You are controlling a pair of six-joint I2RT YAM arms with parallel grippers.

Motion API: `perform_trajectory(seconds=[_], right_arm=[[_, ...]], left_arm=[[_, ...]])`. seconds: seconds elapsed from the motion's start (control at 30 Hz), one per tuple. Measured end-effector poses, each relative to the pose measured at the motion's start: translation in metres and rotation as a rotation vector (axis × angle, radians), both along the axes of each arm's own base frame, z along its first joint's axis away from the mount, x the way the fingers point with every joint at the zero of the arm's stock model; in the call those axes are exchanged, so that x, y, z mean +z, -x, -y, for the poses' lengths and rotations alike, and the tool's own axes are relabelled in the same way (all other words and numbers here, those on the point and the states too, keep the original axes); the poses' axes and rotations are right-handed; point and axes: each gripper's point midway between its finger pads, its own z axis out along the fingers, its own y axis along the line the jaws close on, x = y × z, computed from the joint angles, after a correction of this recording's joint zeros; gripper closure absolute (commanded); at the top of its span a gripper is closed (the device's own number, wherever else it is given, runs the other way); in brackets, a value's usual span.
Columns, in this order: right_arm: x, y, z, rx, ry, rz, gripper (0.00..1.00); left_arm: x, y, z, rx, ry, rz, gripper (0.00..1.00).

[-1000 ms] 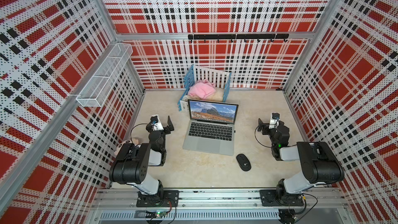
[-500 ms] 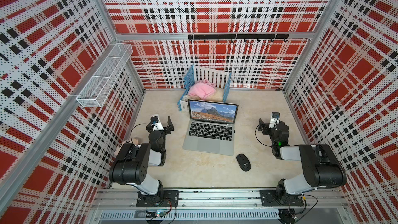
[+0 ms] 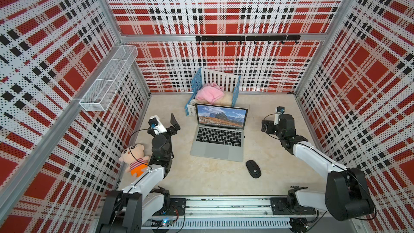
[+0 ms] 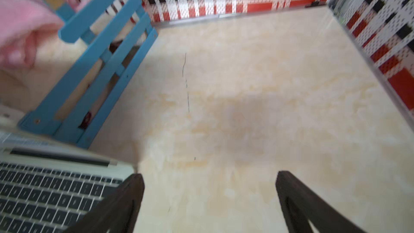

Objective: Remove the wireless mouse receiver from the laptop
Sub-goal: Pick up the mouse from the center of the board.

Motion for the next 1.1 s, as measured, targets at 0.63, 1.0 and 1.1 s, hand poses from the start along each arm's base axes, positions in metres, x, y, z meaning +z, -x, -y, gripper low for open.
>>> perform_trajectory(seconds=[0.63, 1.0, 1.1], right_arm=[[-0.071, 0.133, -0.100, 0.228, -0.018, -0.493, 0.00], [-0.120, 0.176, -0.099, 0.255, 0.058, -0.646, 0.00], [-0.127, 0.186, -0.101, 0.278, 0.062, -0.667, 0.01]], left_arm=[[-0.044, 0.051, 0.238, -0.885, 0.117, -0.266, 0.01], [-0.064, 0.062, 0.257, -0.959, 0.082, -0.333, 0.01], [-0.064, 0.063, 0.258, -0.965, 0.078, -0.334, 0.01]])
